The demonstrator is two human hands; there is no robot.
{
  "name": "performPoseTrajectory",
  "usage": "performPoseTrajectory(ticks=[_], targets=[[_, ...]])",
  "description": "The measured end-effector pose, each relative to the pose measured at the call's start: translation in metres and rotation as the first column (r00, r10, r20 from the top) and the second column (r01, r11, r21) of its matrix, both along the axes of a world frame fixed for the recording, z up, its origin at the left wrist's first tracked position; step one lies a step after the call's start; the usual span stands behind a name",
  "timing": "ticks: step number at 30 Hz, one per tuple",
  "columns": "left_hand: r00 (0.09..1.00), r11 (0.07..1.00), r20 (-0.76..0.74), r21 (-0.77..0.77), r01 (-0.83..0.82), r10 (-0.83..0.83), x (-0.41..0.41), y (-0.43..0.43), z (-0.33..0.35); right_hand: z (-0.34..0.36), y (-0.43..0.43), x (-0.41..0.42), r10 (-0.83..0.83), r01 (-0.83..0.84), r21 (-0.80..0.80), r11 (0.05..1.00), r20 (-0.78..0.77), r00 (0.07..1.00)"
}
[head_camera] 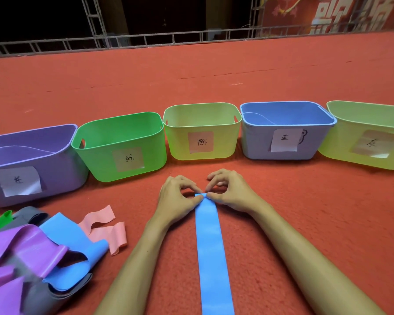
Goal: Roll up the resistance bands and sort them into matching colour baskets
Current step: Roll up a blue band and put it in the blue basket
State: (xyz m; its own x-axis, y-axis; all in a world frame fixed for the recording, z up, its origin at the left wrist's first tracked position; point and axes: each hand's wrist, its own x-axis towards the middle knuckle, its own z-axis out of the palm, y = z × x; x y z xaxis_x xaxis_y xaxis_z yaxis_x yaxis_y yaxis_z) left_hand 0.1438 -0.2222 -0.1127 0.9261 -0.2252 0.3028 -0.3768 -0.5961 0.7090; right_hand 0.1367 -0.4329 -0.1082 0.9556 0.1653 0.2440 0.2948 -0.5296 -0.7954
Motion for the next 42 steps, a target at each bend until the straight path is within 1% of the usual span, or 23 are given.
performPoseTrajectory(ticks=[6, 10, 12, 17, 22, 26, 29, 35, 39, 42], targets=[[1.000, 1.000, -0.012, -0.018, 0.022, -0.022, 0.002, 0.000, 0.000, 0.003, -0.001, 0.000, 0.021, -0.022, -0.054, 0.998, -0.007, 1.000], [1.000, 0.999, -0.003, 0.035, 0.024, -0.023, 0.002, 0.001, 0.001, 0.003, -0.002, 0.000, 0.052, -0.053, -0.047, 0.998, -0.020, 0.998], [0.999, 0.999, -0.007, 0.034, 0.031, -0.031, 0.001, 0.002, 0.000, 0.003, -0.003, -0.001, 0.065, -0.067, -0.046, 0.997, -0.028, 0.997], [0.997, 0.999, 0.062, -0.001, 0.048, -0.047, -0.002, 0.004, -0.002, 0.002, 0.000, -0.002, 0.048, -0.049, -0.038, 0.998, -0.016, 0.999], [0.997, 0.999, 0.072, -0.036, 0.029, -0.027, -0.003, 0.004, 0.000, -0.003, 0.000, -0.003, 0.027, -0.019, -0.105, 0.994, 0.080, 0.996], [1.000, 0.995, 0.026, -0.101, -0.004, 0.006, -0.009, 0.000, 0.006, -0.006, 0.001, -0.003, 0.018, -0.018, -0.001, 1.000, 0.103, 0.994], [1.000, 0.996, 0.013, -0.094, 0.006, -0.005, -0.009, -0.001, 0.008, -0.005, 0.001, -0.003, 0.031, -0.036, 0.051, 0.998, 0.097, 0.995], [0.999, 0.996, 0.011, -0.083, 0.038, -0.037, -0.004, 0.003, 0.003, -0.006, 0.001, -0.002, 0.037, -0.041, 0.055, 0.998, 0.081, 0.996], [0.997, 0.986, -0.017, -0.153, 0.069, -0.072, 0.000, 0.005, 0.000, -0.006, 0.003, 0.000, 0.012, -0.012, 0.004, 1.000, 0.072, 0.997], [0.997, 0.986, -0.020, -0.154, 0.067, -0.071, 0.000, 0.006, -0.001, -0.007, 0.003, -0.001, 0.020, -0.014, -0.071, 0.997, 0.086, 0.996]])
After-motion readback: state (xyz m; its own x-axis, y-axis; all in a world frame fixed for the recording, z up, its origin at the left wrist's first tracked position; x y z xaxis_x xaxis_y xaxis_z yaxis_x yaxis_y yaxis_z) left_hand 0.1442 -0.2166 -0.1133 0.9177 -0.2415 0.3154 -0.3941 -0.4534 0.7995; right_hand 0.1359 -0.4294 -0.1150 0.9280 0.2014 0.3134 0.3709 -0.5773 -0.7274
